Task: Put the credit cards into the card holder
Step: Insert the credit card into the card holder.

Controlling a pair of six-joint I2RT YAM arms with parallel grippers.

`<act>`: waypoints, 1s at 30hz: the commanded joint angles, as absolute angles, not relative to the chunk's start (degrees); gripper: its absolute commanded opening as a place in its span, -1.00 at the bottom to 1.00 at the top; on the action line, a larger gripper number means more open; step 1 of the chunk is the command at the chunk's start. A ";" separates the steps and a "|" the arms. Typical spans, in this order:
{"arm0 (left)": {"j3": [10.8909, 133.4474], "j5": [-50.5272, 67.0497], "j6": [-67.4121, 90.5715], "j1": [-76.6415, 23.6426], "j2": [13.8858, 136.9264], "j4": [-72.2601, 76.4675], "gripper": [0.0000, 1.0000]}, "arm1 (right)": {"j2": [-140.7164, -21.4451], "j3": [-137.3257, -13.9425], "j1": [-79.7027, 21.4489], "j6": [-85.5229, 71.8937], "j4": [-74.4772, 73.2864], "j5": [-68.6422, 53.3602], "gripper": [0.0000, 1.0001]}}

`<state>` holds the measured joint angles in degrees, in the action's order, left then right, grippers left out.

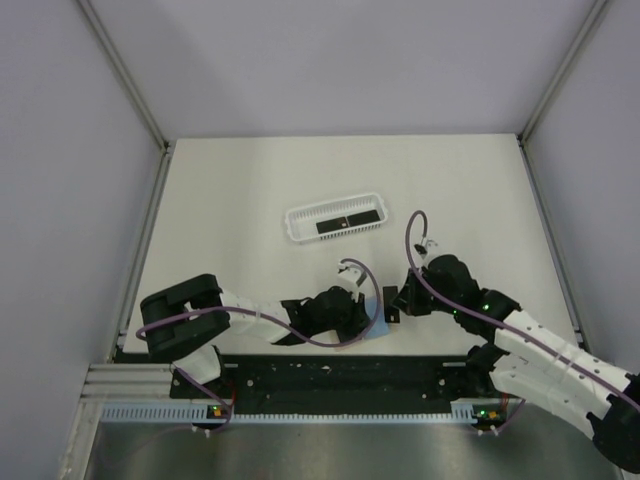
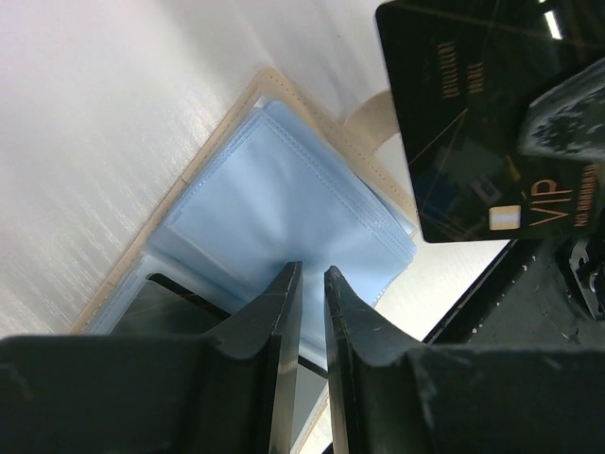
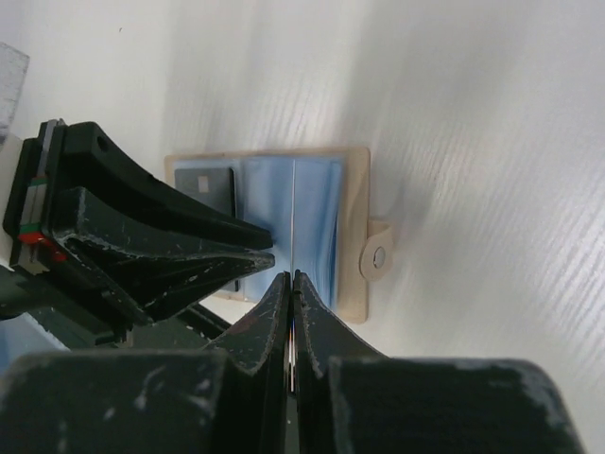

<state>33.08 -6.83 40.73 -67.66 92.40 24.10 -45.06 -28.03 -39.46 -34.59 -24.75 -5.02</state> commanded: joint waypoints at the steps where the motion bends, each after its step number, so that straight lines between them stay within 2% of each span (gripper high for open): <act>1: 30.94 -8.00 40.78 -67.76 92.72 19.42 -0.56 | -43.77 -23.39 -38.76 -37.44 -12.58 -6.86 -1.00; 12: 30.94 -7.38 40.96 -67.76 92.99 20.30 -0.57 | -41.84 -17.32 -38.76 -39.90 -4.49 -2.03 -1.00; 30: 31.90 -7.30 41.22 -67.76 93.34 19.25 -0.60 | -44.47 -17.14 -38.76 -38.76 -3.96 0.44 -1.00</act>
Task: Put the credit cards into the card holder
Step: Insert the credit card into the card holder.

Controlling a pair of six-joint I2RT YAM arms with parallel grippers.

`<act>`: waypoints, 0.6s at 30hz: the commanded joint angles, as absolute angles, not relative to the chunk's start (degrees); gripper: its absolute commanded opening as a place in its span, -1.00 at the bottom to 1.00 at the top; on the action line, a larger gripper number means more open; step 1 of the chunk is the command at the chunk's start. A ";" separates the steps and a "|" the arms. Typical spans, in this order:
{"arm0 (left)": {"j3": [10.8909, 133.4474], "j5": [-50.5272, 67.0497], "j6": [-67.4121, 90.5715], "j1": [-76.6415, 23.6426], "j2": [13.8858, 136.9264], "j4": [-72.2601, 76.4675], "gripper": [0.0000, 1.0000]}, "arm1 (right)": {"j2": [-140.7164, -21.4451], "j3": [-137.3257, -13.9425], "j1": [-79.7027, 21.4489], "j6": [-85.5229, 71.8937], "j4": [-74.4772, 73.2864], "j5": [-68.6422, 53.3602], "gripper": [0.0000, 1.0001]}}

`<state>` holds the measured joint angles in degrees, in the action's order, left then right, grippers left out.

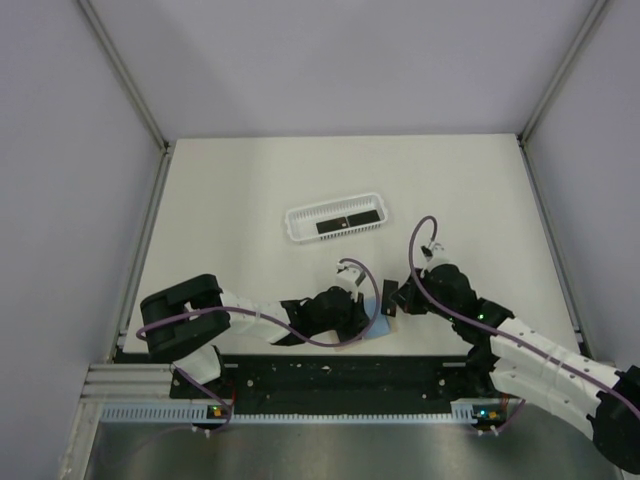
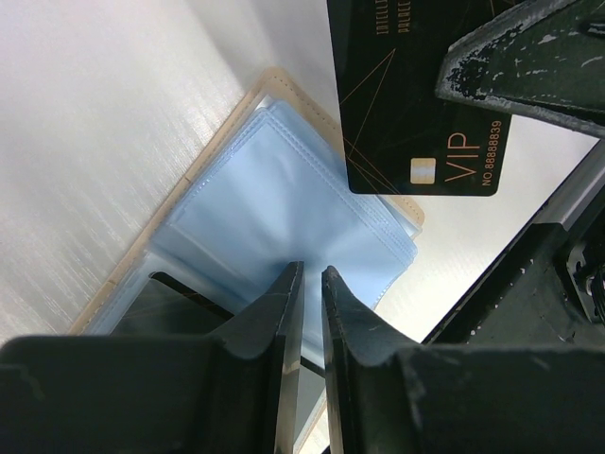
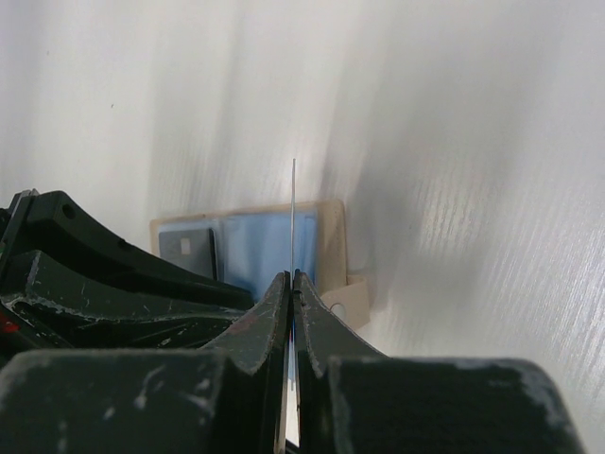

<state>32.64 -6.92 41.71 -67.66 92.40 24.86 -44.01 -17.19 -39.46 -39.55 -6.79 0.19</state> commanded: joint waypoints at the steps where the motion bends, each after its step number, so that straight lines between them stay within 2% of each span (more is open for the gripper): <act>1: 31.99 -7.38 41.13 -67.76 93.34 19.16 -0.60 | -44.65 -17.05 -38.76 -38.67 -3.69 0.18 -1.00; 18: 32.52 -7.38 40.78 -67.76 93.43 18.72 -0.62 | -47.64 -16.08 -38.76 -38.76 -0.53 -4.04 -1.00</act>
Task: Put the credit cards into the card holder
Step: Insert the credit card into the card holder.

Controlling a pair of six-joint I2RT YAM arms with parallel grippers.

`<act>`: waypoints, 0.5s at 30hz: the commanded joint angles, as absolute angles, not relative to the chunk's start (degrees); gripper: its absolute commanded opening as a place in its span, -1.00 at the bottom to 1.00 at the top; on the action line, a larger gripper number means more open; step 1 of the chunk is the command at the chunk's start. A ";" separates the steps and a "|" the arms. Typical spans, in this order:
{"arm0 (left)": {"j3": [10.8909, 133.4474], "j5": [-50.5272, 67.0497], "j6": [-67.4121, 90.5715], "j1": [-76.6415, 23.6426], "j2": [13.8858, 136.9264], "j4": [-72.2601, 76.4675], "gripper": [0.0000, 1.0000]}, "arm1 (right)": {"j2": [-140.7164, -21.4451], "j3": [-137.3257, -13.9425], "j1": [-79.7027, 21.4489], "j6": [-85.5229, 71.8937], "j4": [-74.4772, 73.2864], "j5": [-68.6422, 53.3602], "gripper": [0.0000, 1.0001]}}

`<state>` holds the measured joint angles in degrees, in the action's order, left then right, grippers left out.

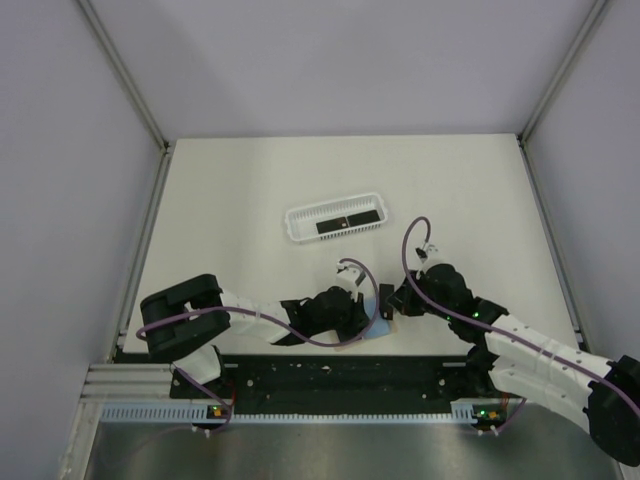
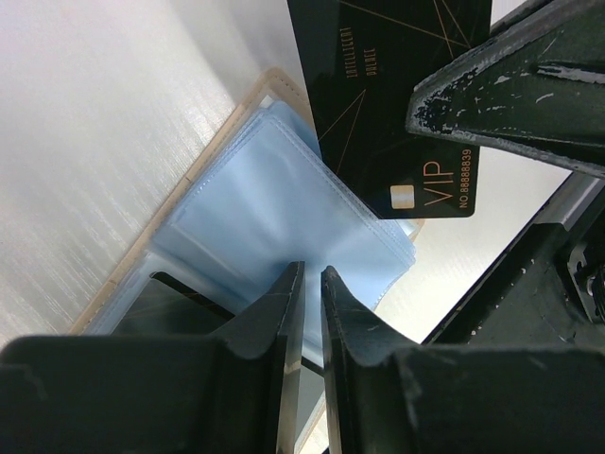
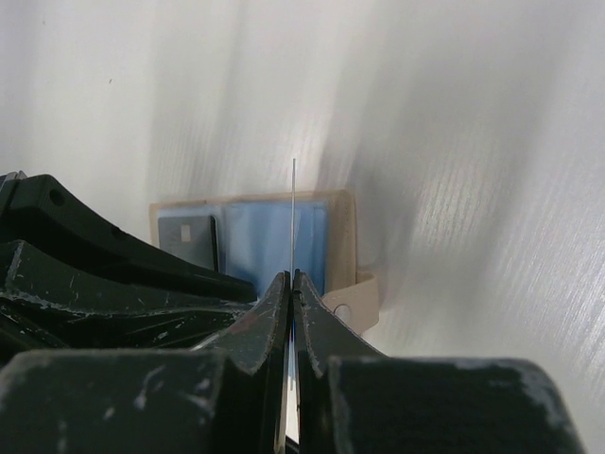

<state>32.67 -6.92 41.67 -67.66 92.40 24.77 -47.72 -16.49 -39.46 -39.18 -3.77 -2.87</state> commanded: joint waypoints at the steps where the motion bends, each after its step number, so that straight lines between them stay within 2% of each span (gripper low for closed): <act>1: 32.52 -7.38 40.69 -67.76 93.43 18.72 -0.63 | -47.55 -16.08 -38.76 -38.76 -0.53 -4.39 -1.00; 15: 32.61 -9.05 40.25 -67.76 87.98 17.05 -0.66 | -47.55 -15.64 -38.76 -39.55 1.84 -9.31 -1.00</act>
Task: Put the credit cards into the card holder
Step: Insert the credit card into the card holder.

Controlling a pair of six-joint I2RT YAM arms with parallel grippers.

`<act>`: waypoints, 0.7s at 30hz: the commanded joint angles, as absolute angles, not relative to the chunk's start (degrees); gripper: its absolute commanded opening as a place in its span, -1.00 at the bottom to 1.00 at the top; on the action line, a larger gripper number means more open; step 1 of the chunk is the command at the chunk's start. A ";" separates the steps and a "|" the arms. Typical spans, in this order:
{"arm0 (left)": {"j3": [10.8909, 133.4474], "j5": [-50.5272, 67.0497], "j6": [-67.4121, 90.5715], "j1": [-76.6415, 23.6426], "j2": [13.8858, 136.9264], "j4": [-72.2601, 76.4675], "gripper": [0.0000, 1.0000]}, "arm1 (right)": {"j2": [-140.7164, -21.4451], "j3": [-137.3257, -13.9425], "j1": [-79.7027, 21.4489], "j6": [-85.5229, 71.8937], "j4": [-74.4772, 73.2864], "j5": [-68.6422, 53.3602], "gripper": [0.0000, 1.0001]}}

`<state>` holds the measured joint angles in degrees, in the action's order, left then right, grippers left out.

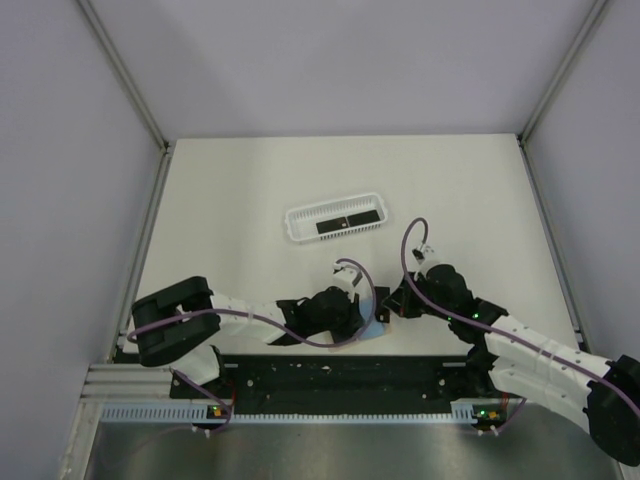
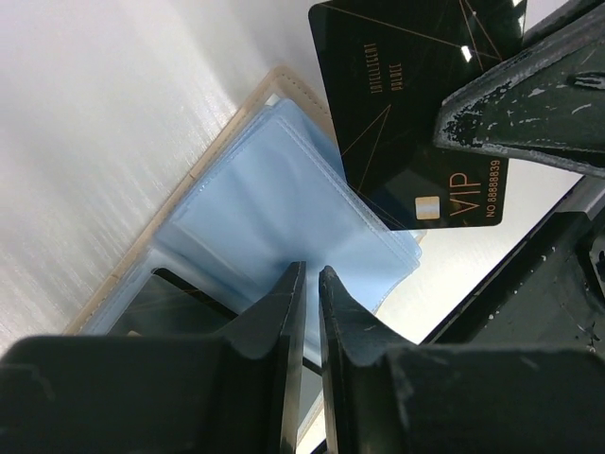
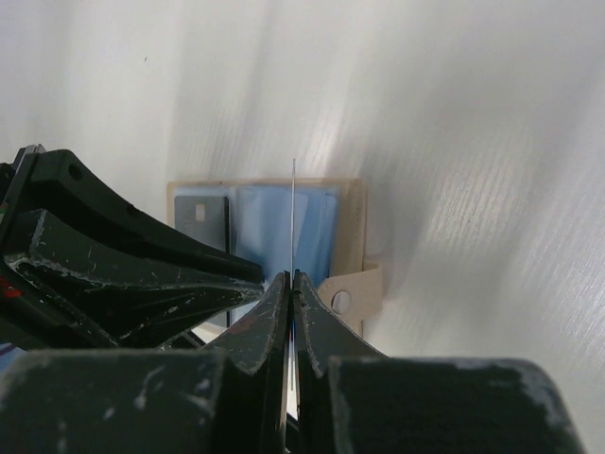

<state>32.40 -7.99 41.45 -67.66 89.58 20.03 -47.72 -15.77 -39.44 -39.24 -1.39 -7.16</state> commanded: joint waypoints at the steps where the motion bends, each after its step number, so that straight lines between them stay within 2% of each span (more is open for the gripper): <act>1: 32.52 -8.88 40.43 -67.76 87.89 17.14 -0.66 | -47.64 -15.64 -38.76 -39.64 2.11 -9.66 -1.00; 21: 33.22 -9.05 40.08 -67.76 83.23 16.52 -0.67 | -50.71 -12.57 -38.76 -44.56 12.91 -17.31 -1.00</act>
